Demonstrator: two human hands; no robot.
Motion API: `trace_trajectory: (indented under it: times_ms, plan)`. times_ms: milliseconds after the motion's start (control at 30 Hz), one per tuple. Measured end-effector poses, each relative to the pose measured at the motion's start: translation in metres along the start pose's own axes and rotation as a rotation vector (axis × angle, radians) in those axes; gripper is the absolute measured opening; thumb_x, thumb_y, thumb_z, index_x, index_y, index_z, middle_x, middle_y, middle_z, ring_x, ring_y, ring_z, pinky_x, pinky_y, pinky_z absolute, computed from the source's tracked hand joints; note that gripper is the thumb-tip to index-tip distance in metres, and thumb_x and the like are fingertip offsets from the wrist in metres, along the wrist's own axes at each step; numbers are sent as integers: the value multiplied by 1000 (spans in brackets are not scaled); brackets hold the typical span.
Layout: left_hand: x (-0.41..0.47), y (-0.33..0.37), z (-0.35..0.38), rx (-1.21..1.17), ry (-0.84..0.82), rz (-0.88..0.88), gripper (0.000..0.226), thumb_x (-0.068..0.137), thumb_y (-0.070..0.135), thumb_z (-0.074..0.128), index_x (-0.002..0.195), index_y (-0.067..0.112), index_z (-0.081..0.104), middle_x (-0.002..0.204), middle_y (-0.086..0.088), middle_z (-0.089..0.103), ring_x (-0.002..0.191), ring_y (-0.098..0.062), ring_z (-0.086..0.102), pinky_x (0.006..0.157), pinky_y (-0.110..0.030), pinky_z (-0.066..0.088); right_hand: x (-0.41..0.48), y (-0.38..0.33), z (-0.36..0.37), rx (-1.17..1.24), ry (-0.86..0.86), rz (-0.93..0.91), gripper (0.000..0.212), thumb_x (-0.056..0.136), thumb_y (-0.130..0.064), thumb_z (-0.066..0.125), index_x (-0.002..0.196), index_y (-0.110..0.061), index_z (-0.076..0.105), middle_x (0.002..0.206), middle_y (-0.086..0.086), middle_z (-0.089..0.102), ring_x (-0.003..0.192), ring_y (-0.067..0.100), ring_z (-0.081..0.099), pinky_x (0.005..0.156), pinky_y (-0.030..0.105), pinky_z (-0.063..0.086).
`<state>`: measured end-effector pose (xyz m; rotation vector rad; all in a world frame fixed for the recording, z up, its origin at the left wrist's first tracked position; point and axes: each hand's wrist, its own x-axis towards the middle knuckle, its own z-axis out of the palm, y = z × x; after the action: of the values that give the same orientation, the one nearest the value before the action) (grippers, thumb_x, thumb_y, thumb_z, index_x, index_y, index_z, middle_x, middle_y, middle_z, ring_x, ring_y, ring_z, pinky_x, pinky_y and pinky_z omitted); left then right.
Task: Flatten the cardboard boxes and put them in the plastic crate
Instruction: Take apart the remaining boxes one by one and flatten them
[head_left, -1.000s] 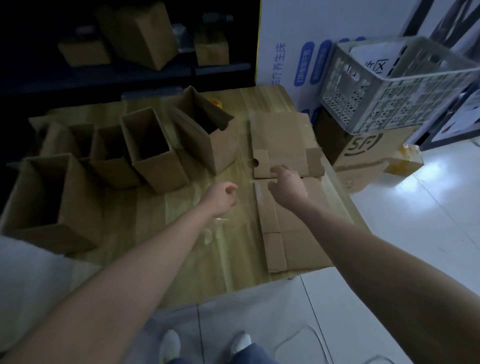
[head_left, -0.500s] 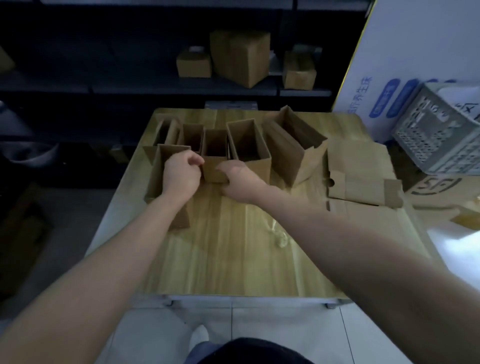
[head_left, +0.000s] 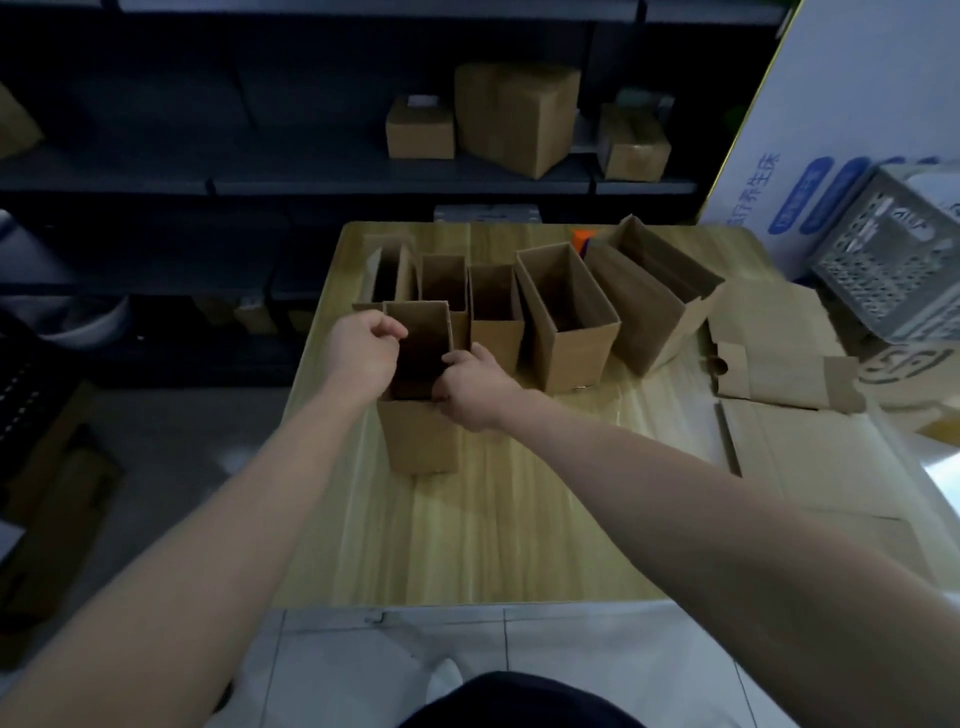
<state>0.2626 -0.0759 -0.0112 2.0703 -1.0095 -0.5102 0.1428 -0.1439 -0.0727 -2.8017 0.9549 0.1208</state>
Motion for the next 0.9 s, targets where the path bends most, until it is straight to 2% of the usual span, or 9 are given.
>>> trace_trajectory:
  times_ms: [67,133,167,233,333,533,700,800,900]
  plan:
    - [5,6,-1,1,-14,61,21,94,10,50,88,24,66,103,4,58,96,-11,51,74,-20,40,-3,0,-24,79,91,19,19,89,-19,56,104,-23,67,102,0,61,119,22,47,113,43,20]
    - [10,18,-2,-2,-34,144,22,93,9,51,89,24,66,99,5,59,92,-10,53,67,-12,36,-12,4,-53,228,117,64,14,91,-18,52,96,-21,65,91,-3,59,101,19,54,90,31,43]
    - [12,26,-3,-8,-50,188,22,93,8,51,89,25,65,98,6,60,90,-9,54,63,-9,34,-18,5,-66,324,99,103,11,92,-19,52,88,-21,62,85,-5,57,92,18,56,73,25,43]
    - [17,42,-8,-13,-104,285,22,91,7,54,91,26,65,97,8,61,89,-7,54,63,-8,33,-32,11,-89,483,69,179,15,94,-22,51,85,-18,62,81,-6,57,80,13,56,62,21,38]
    - [17,63,-11,19,-250,407,19,87,9,62,95,26,64,96,10,61,88,-4,55,67,-12,36,-56,23,-108,638,33,293,16,95,-24,51,85,-21,63,84,-7,61,80,6,55,69,24,40]
    - [-10,85,6,79,-468,499,14,83,19,69,96,24,65,91,12,60,85,0,53,65,-14,37,-110,70,-97,824,70,530,19,96,-23,51,90,-16,68,100,3,66,98,19,60,94,38,45]
    - [-41,94,38,256,-573,555,19,79,25,73,96,24,64,92,11,59,86,-6,55,66,-19,40,-146,114,-78,978,184,774,14,96,-23,51,90,-14,61,102,6,61,94,22,59,79,33,52]
    - [-56,98,62,369,-593,559,35,79,24,74,111,17,64,108,2,62,96,-12,56,80,-26,45,-159,135,-73,1062,280,912,13,96,-23,52,99,-12,58,100,6,60,88,20,59,75,32,53]
    - [-65,103,82,405,-541,549,36,83,18,69,119,14,62,119,-5,60,107,-19,57,91,-32,48,-166,148,-70,1094,306,962,18,96,-22,51,106,-8,56,103,10,59,91,22,59,77,34,52]
